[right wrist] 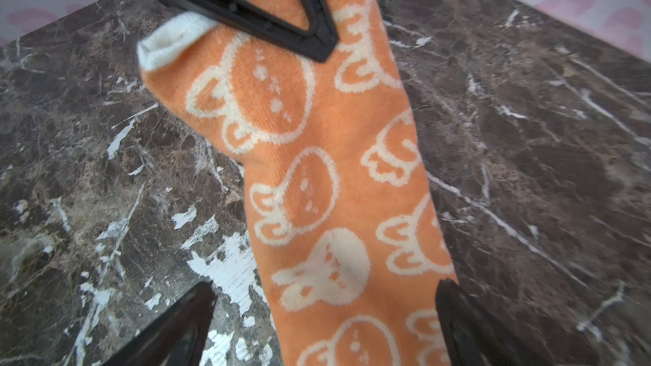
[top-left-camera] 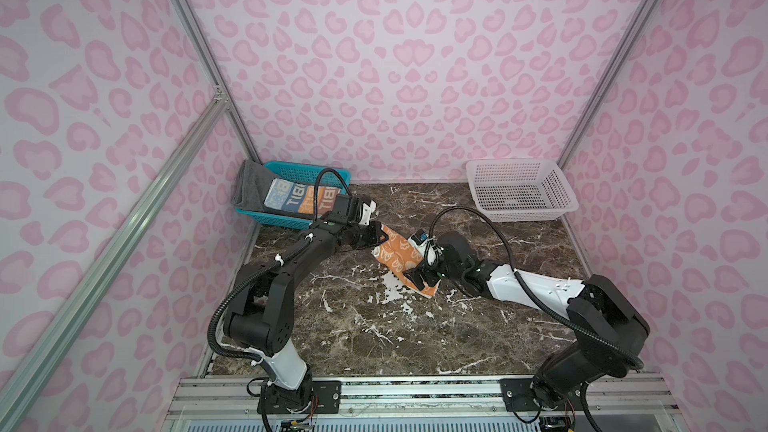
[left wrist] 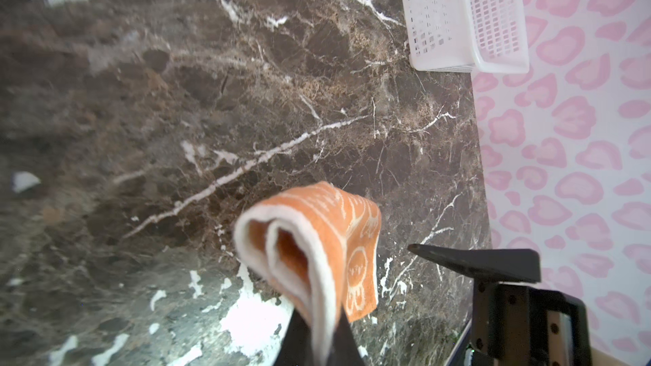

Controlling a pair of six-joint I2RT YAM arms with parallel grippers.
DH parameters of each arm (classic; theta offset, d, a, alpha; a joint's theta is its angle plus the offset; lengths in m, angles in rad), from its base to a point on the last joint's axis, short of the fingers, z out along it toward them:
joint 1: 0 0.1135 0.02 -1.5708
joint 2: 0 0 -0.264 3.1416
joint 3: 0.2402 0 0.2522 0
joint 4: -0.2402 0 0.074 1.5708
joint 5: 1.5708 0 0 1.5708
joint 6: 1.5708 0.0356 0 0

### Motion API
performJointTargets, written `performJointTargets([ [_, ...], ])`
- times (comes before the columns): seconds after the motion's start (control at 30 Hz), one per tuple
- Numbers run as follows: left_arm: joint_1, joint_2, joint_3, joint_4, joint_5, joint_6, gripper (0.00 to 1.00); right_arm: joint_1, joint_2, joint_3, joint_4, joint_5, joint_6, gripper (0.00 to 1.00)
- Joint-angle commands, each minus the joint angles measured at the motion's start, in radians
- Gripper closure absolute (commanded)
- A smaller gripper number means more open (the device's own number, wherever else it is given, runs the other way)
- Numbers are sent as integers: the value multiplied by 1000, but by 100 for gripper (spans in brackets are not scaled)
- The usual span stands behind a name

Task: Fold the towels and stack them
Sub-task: 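Carry the folded orange towel with the left gripper onto the teal basket stack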

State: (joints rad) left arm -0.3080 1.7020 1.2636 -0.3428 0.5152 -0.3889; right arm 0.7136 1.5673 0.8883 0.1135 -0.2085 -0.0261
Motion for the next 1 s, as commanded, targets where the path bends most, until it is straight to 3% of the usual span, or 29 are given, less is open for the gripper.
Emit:
performJointTargets([
  [0.0,26,32,136,-167,-53,172,97,-7,-30,-9,28,104,40,1],
  [0.4,141,229,595,-392,-196,361,97,-54,-76,-10,31,137,69,1],
  [0.97,305,450,976,-456,-311,469,97,-67,-22,38,52,87,89,1],
])
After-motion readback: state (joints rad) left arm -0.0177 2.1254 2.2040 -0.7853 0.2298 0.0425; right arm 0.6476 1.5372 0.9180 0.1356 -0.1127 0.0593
